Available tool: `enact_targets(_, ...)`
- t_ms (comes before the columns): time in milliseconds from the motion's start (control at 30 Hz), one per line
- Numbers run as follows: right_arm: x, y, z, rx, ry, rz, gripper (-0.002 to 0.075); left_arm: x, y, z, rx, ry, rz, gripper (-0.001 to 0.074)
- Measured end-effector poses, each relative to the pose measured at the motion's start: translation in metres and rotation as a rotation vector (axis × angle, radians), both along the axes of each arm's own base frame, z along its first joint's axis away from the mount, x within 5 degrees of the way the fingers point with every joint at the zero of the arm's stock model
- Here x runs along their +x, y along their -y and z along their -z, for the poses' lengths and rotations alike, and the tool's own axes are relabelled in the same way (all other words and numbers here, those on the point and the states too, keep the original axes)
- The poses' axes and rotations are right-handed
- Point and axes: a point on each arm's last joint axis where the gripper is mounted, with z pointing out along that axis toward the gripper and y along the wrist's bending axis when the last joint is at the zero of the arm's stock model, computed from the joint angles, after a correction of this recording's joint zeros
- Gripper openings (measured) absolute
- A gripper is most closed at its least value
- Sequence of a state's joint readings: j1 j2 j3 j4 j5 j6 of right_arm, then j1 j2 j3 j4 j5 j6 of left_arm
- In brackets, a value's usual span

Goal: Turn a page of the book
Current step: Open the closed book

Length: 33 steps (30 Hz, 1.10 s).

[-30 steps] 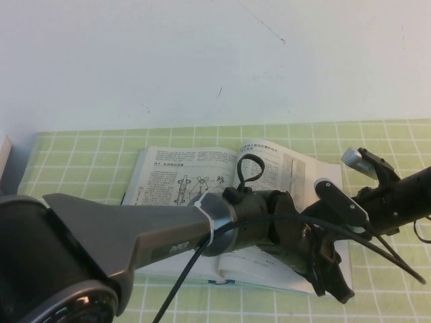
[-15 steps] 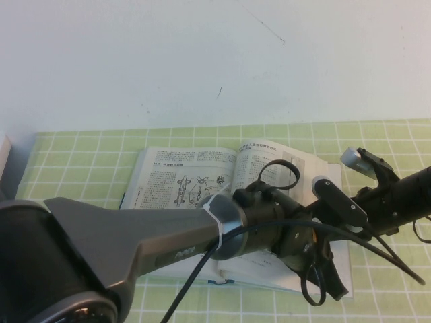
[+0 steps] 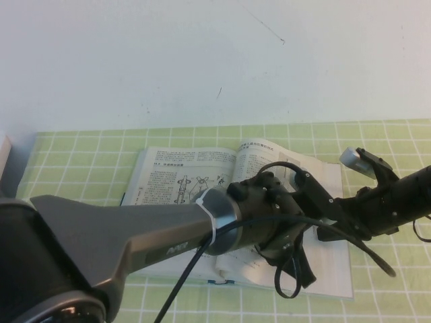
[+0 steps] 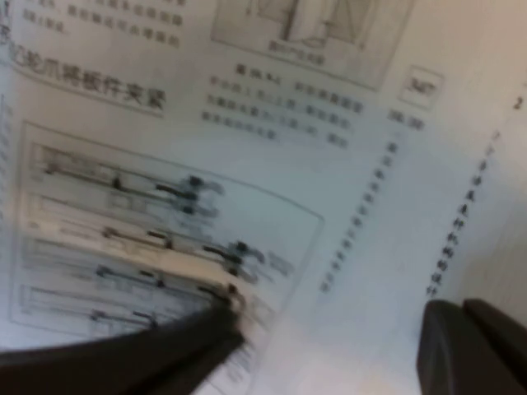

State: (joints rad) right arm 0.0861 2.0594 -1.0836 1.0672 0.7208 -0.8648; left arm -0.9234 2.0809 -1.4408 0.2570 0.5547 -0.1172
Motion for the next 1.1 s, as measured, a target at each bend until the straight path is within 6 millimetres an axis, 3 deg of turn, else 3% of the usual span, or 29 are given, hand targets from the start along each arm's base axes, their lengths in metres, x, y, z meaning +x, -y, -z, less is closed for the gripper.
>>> enact_targets(267,0.0,0.0,0.0,-0.002,0.0,-0.002,-0.0002,0.023,-0.03,-0.002,0.083,-0.015,-0.133,-0.0004)
enact_targets(567,0.0,-0.002,0.0,0.0,0.001,-0.007,-0.0002,0.041,-0.064,-0.025,0.079,-0.029,-0.248,-0.0004)
enact_targets(667,0.0,-0.002,0.0,0.002,-0.001,-0.009,-0.0002,0.049,-0.078,-0.024,0.094,-0.061,-0.274,-0.0004)
enact_targets(1100,0.0,-0.003,-0.003,0.049,0.077,-0.082,-0.0002,0.053,-0.084,-0.022,0.03,-0.134,-0.271,-0.0004)
